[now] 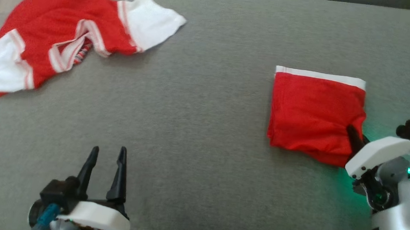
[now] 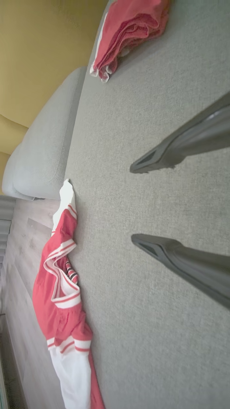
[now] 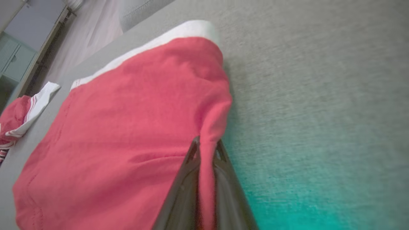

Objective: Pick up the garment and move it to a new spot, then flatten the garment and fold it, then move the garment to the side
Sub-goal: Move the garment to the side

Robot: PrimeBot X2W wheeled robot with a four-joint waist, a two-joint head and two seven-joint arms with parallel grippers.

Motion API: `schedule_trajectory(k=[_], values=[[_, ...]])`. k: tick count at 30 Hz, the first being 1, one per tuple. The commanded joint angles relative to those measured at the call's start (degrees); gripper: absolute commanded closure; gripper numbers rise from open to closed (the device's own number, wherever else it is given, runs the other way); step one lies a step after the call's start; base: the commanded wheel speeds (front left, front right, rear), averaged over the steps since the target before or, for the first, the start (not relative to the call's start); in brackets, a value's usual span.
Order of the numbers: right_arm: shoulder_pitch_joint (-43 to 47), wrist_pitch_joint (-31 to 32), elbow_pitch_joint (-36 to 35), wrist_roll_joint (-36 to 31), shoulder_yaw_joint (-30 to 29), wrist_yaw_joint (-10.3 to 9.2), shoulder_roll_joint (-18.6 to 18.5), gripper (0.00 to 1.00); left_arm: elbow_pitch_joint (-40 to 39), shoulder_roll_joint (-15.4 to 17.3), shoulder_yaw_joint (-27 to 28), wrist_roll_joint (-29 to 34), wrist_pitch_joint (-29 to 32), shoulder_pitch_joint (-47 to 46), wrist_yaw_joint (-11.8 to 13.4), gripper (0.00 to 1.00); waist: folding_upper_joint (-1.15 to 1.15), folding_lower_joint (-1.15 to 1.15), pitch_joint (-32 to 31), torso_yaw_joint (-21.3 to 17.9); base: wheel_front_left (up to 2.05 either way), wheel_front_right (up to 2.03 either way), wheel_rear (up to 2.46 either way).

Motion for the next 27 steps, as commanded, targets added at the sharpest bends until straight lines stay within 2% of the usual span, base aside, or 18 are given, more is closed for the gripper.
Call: schedule_trajectory(k=[1, 9, 14, 17, 22, 27], values=[[-2.6, -0.84, -1.91, 0.21, 1.16, -0.04, -0.05, 1.0, -2.17, -0.15, 1.96, 0.51, -0.71, -2.23, 0.09, 0.0, 0.0, 0.0, -0.13, -3.13, 0.0, 0.0, 0.0], [-4.09, -3.9, -2.87, -2.28, 3.28, -0.04, -1.24, 1.0, -2.86, -0.14, 2.94, 3.32, -0.71, -3.92, -1.72, 0.0, 0.0, 0.0, 1.29, -16.62, 0.0, 0.0, 0.0], [-5.68, -5.24, -1.93, -4.19, 3.13, -0.04, -3.13, 1.0, -2.8, 0.06, 3.36, 5.4, -0.71, -6.38, -3.25, 0.0, 0.0, 0.0, 3.18, -20.95, 0.0, 0.0, 0.0], [-7.77, -6.4, -0.65, -5.2, 2.19, -0.04, -4.56, 1.0, -3.01, 0.23, 3.42, 6.25, -0.71, -7.89, -3.93, 0.0, 0.0, 0.0, 4.97, -21.01, 0.0, 0.0, 0.0], [-13.56, -9.2, 2.97, -10.18, 0.55, -0.04, -8.84, 1.0, -3.43, 0.84, 2.94, 7.69, -0.71, -9.96, -4.79, 0.0, 0.0, 0.0, 9.07, -18.17, 0.0, 0.0, 0.0], [-20.76, -11.23, 8.3, -18.16, -1.95, -0.04, -15.87, 1.0, -4.23, 1.21, 2.62, 8.68, -0.71, -9.83, -4.86, 0.0, 0.0, 0.0, 12.65, -13.97, 0.0, 0.0, 0.0]])
